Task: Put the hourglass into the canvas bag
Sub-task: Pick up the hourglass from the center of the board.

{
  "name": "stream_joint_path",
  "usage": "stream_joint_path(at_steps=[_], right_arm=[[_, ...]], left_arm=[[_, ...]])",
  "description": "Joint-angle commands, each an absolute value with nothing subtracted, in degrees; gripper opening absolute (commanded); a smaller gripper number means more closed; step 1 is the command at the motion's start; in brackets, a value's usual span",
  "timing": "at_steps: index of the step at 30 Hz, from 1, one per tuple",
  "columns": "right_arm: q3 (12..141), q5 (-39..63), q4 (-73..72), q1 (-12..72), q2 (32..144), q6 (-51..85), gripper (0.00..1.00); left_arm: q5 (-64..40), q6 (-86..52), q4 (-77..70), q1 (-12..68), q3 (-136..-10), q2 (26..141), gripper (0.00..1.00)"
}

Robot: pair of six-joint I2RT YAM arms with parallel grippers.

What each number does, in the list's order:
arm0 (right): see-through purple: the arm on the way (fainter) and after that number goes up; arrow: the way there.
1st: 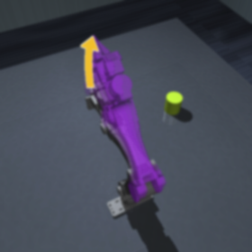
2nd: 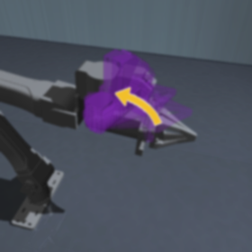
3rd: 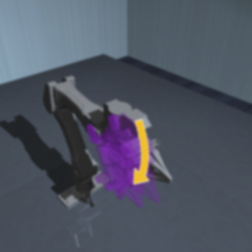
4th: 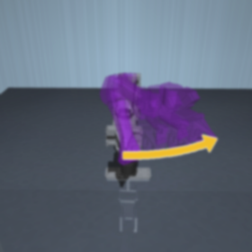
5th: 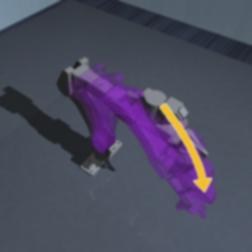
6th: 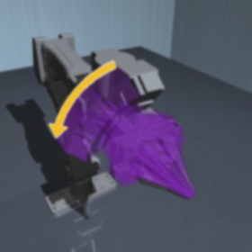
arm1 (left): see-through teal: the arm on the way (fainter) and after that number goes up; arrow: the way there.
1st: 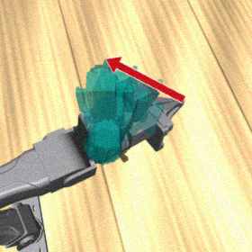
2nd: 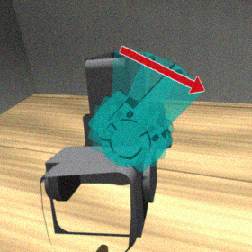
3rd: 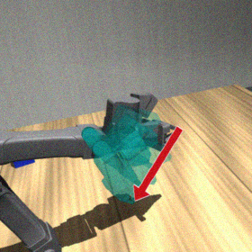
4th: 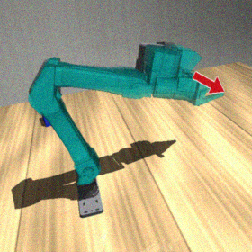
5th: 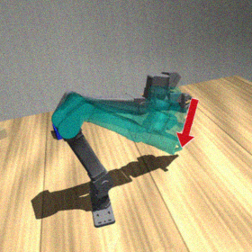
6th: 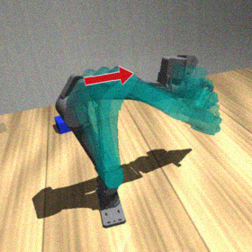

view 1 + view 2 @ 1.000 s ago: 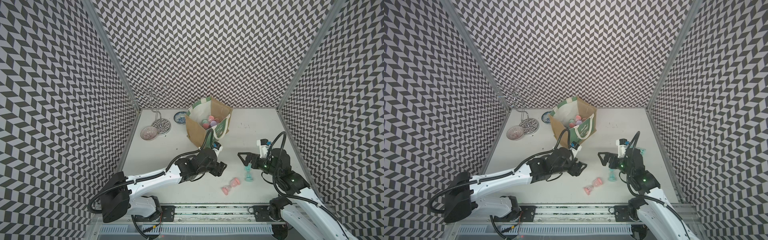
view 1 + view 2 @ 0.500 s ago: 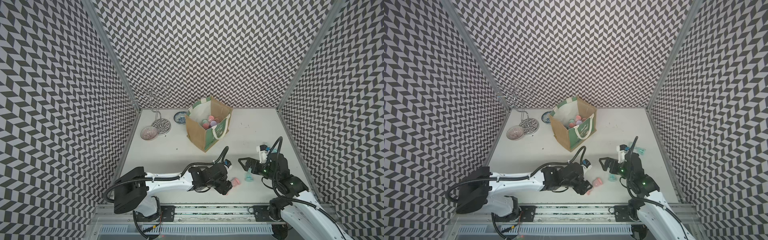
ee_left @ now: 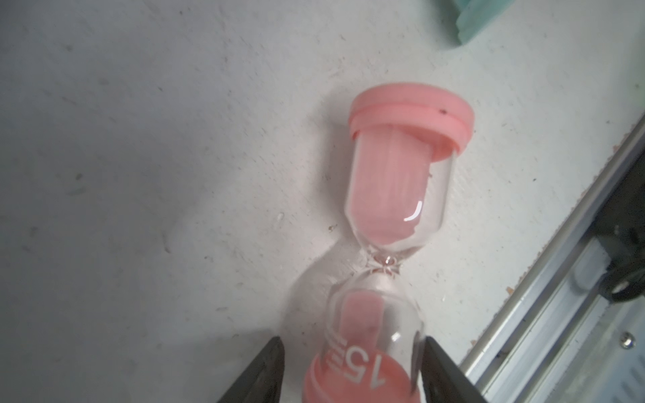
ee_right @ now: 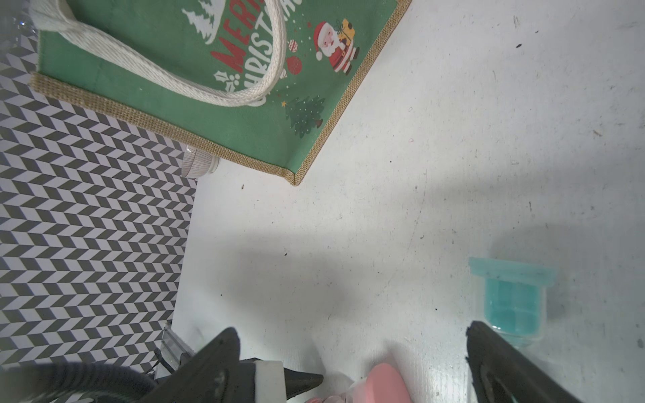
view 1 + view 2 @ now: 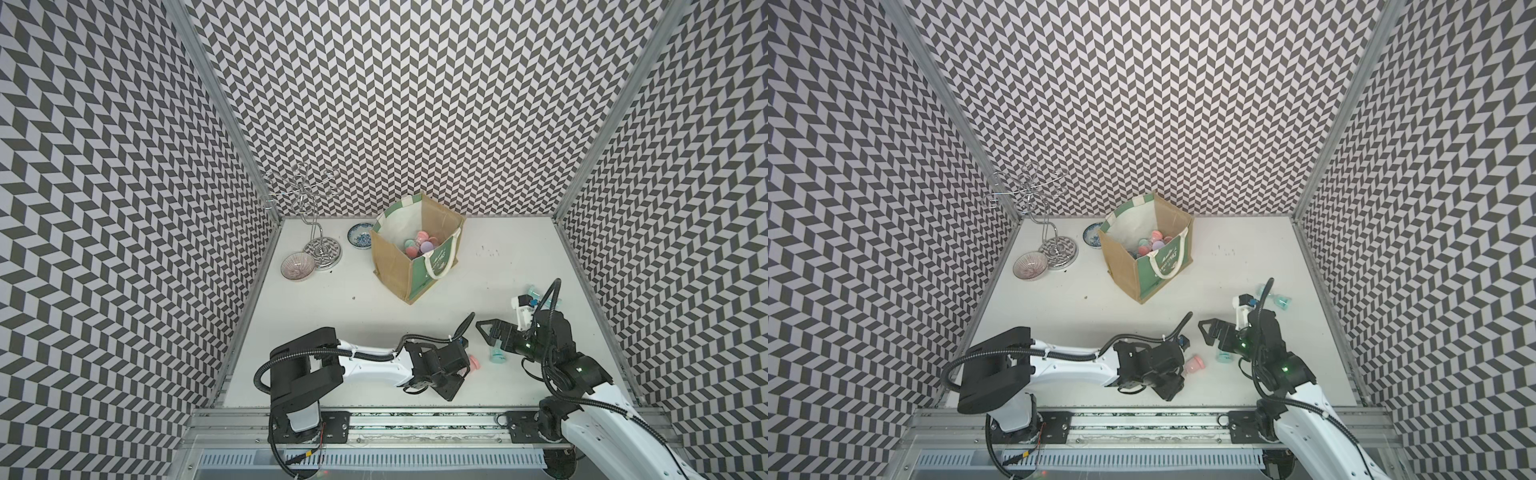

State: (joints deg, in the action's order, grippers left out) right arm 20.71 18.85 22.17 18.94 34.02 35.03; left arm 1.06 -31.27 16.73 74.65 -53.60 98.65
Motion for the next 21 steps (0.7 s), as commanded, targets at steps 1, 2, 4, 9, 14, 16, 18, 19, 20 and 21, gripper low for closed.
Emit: stream_joint_path(at_steps=[1, 2, 4, 9, 14, 16, 18, 19, 20, 21], right_arm=[[20.30, 17.84, 18.29, 18.72, 32.87, 35.42, 0.99], [20.31, 17.71, 18.15, 18.71, 32.87, 35.27, 0.99], [20.44, 17.21, 18.18, 18.73, 33.07, 35.16, 0.99], [20.48, 16.67, 17.94, 18.72, 33.13, 35.23, 0.99], [20.65, 16.90, 16.50, 18.72, 33.55, 35.42, 0.99], [20.65, 16.55, 15.51, 18.72, 33.83, 35.57, 0.99], [21.37, 16.41, 14.75, 18.72, 34.56, 35.86, 0.99], [21.68, 16.47, 14.16, 18.67, 34.92, 35.86, 0.99], [21.99, 16.32, 13.66, 18.72, 35.15, 35.92, 0.99], [22.23, 15.86, 13.54, 18.67, 35.25, 36.00, 0.99]], left_arm=[[4.08, -32.61, 17.43, 75.31, -54.60, 100.19, 0.60], [4.66, -32.78, 17.47, 75.32, -54.51, 100.44, 0.58], [4.64, -32.91, 16.99, 75.38, -53.91, 100.45, 0.54], [5.07, -33.07, 17.13, 75.48, -53.45, 100.26, 0.46], [6.15, -33.05, 16.35, 75.39, -52.83, 98.68, 0.37], [6.96, -33.33, 16.61, 75.41, -53.00, 97.92, 0.35], [7.91, -33.53, 16.21, 75.41, -52.68, 96.69, 0.32], [8.61, -33.68, 15.69, 75.41, -52.21, 95.86, 0.31], [9.36, -33.80, 15.11, 75.41, -51.59, 94.90, 0.30], [9.81, -33.90, 14.80, 75.34, -51.08, 94.10, 0.28]])
